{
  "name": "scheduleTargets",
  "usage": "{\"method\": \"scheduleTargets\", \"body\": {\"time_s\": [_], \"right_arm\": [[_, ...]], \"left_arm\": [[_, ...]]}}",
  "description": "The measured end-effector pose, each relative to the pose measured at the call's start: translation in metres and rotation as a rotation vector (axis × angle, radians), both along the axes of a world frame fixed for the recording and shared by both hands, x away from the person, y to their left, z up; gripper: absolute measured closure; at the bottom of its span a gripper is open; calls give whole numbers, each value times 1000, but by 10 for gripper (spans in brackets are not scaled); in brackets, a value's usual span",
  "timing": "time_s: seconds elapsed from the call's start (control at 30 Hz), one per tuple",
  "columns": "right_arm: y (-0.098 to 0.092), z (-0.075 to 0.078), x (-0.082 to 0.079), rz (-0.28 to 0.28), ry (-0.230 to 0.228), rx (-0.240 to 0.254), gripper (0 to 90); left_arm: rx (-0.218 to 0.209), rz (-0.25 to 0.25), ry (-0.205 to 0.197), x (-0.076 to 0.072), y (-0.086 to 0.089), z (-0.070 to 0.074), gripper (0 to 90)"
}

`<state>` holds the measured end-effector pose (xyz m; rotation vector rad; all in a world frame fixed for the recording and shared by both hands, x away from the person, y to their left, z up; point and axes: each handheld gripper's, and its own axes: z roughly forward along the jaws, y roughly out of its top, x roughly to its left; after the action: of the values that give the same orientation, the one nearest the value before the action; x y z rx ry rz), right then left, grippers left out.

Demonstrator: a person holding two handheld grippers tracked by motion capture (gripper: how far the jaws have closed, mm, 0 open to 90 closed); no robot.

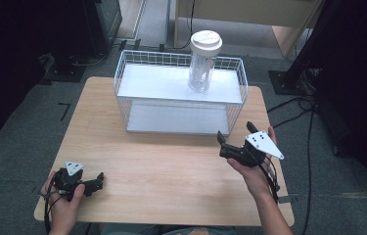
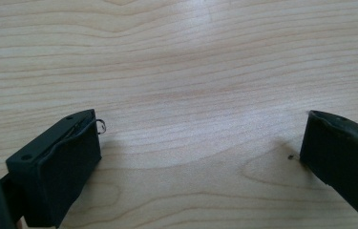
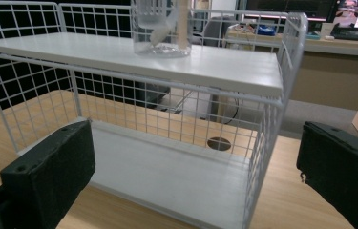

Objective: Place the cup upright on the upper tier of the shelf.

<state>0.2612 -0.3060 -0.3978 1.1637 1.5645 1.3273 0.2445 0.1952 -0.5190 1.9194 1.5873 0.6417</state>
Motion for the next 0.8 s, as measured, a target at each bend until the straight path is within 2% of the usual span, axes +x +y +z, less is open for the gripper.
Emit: {"method": "scheduleTargets", "body": {"time_s": [0.17,0.5,0.8], "right_arm": [[-15,-14,-7,-23,31,0,0],[-33,-31,-18,-51,54,15,0],[-50,-53,-28,-83,94,18,0]], "left_arm": [[0,0,0,0,0,0,2],[-1,1,-1,0,0,0,2],[-1,1,-1,0,0,0,2]]}}
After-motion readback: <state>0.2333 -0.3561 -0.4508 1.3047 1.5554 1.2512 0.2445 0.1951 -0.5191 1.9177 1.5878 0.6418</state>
